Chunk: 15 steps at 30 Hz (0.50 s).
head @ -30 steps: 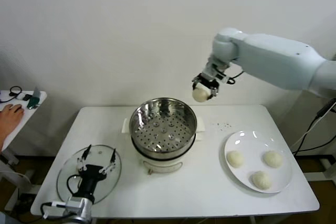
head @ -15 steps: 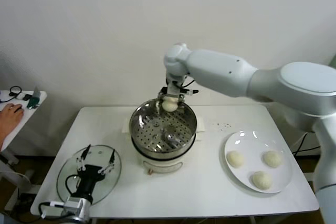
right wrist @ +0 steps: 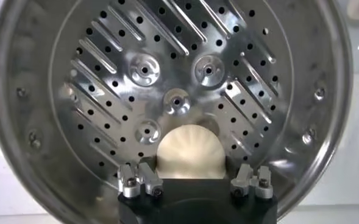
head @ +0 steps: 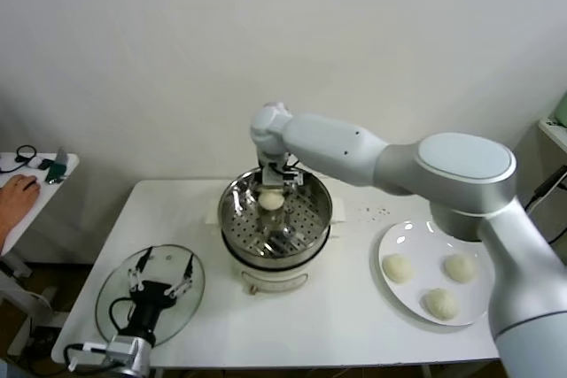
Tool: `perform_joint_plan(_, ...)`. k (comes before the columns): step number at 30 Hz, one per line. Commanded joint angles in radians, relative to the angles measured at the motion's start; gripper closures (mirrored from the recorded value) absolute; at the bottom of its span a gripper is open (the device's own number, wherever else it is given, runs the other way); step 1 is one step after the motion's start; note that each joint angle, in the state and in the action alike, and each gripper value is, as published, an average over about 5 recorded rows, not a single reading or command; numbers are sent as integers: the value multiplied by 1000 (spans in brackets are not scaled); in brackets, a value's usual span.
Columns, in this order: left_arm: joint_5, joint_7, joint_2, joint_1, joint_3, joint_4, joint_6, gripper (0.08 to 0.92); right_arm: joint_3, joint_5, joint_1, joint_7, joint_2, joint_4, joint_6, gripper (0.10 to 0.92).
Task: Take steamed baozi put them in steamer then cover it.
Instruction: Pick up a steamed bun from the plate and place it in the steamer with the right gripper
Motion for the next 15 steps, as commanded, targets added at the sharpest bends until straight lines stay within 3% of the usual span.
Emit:
perform_joint_plan(1,-1,0,-1,0,2,3,0,177,4,-28,-35,4,35,-48,18,298)
perform_joint_plan(9,-1,-1,-1,4,1,9,-4,177,-3,-14,-32,-5,24,-66,10,291)
perform_joint_plan(15,-1,-1,-2,3,2,9,-3,177,1,11,-28,-20,19,-57,-2,221)
